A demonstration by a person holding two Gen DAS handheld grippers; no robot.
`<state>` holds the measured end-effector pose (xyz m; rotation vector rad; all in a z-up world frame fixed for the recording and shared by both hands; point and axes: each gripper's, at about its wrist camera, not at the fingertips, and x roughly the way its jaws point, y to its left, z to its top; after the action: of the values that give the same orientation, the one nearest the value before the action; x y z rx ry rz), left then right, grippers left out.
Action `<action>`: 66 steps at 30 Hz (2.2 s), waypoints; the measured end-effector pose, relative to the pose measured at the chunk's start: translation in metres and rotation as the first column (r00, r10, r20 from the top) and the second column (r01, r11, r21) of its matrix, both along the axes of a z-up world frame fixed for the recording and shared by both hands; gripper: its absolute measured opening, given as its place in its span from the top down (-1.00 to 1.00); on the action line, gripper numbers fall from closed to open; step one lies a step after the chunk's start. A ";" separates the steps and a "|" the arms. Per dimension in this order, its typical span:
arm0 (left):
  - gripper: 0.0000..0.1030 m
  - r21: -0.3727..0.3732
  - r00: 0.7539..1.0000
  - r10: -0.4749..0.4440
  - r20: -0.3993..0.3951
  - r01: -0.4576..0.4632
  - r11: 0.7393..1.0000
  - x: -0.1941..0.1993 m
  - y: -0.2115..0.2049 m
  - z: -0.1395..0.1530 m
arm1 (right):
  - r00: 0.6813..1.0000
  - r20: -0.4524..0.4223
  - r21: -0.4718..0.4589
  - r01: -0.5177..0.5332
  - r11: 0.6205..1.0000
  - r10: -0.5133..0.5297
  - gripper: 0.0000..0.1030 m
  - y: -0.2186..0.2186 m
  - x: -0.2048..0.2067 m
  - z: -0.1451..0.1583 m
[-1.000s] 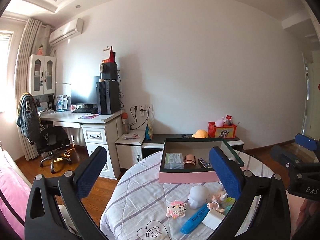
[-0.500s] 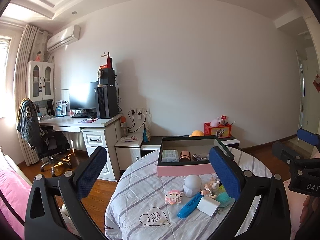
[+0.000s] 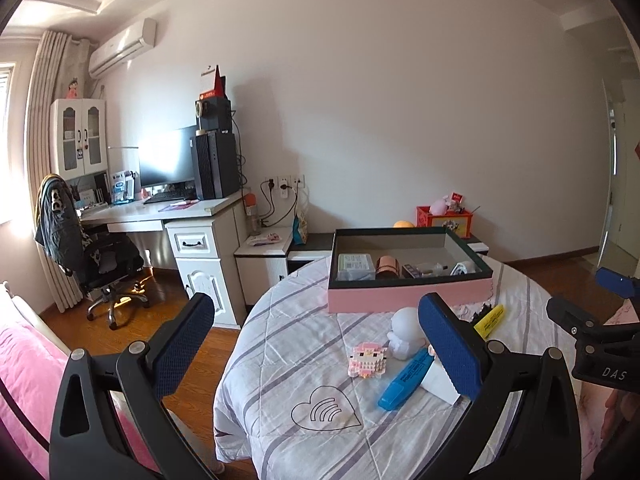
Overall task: Organize rigid objects
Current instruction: 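Withdraw both open grippers from the pink box toward the remaining items, then grasp the pink block figure with the left gripper while the right gripper grasps the teal brush dome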
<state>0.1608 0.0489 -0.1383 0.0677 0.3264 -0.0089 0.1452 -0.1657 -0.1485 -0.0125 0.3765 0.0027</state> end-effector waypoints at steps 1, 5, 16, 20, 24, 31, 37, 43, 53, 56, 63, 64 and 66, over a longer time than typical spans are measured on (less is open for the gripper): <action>-1.00 0.002 1.000 0.001 -0.017 -0.001 1.000 0.004 0.001 -0.005 | 1.000 -0.022 0.002 0.005 1.000 -0.005 -1.00 -0.002 0.005 -0.006; -1.00 0.004 0.994 -0.024 -0.109 0.024 1.000 0.027 0.000 -0.030 | 0.996 -0.090 0.004 0.025 1.000 -0.024 -1.00 -0.009 0.024 -0.026; -1.00 0.009 0.937 -0.077 -0.341 0.085 0.996 0.101 -0.021 -0.096 | 0.978 -0.204 0.021 0.047 0.999 -0.042 -1.00 -0.030 0.069 -0.064; -1.00 0.025 0.904 -0.055 -0.425 0.072 0.997 0.130 -0.024 -0.118 | 0.968 -0.243 0.020 0.064 0.998 -0.058 -1.00 -0.039 0.088 -0.076; -1.00 0.007 0.875 -0.095 -0.475 0.111 0.994 0.148 -0.027 -0.127 | 0.957 -0.279 0.008 0.080 0.997 -0.075 -1.00 -0.049 0.103 -0.085; -0.13 -0.028 0.855 -0.150 -0.497 0.156 0.987 0.162 -0.030 -0.132 | 0.937 -0.348 0.024 0.048 0.999 -0.036 -1.00 -0.054 0.126 -0.095; 0.14 -0.013 0.884 -0.133 -0.448 0.142 0.990 0.150 -0.028 -0.126 | 0.951 -0.310 0.039 0.009 0.999 0.003 -1.00 -0.041 0.114 -0.084; 0.14 -0.012 0.891 -0.134 -0.433 0.142 0.990 0.127 -0.018 -0.119 | 0.941 -0.331 0.014 -0.073 0.997 0.074 -1.00 -0.014 0.099 -0.086; 0.13 -0.025 0.902 -0.146 -0.407 0.148 0.989 0.102 -0.009 -0.106 | 0.912 -0.391 -0.028 -0.150 0.988 0.128 -1.00 0.018 0.097 -0.105; 0.13 -0.030 0.901 -0.146 -0.409 0.147 0.989 0.103 -0.010 -0.107 | 0.905 -0.398 0.024 -0.154 0.988 0.151 -0.76 0.012 0.102 -0.105; 0.13 -0.035 0.910 -0.156 -0.385 0.154 0.987 0.096 -0.014 -0.099 | 0.892 -0.408 0.061 -0.188 0.980 0.196 -0.44 0.012 0.102 -0.110; 0.13 -0.037 0.914 -0.156 -0.374 0.154 0.987 0.094 -0.015 -0.095 | 0.895 -0.401 0.062 -0.186 0.981 0.196 -0.44 0.011 0.100 -0.109; 0.13 -0.037 0.926 -0.157 -0.343 0.154 0.987 0.088 -0.017 -0.086 | 0.905 -0.382 0.059 -0.177 0.982 0.186 -0.44 0.009 0.095 -0.105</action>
<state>0.2487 0.0322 -0.2245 0.0833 0.6728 -0.1820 0.2397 -0.1566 -0.2538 -0.0240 0.7709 0.1971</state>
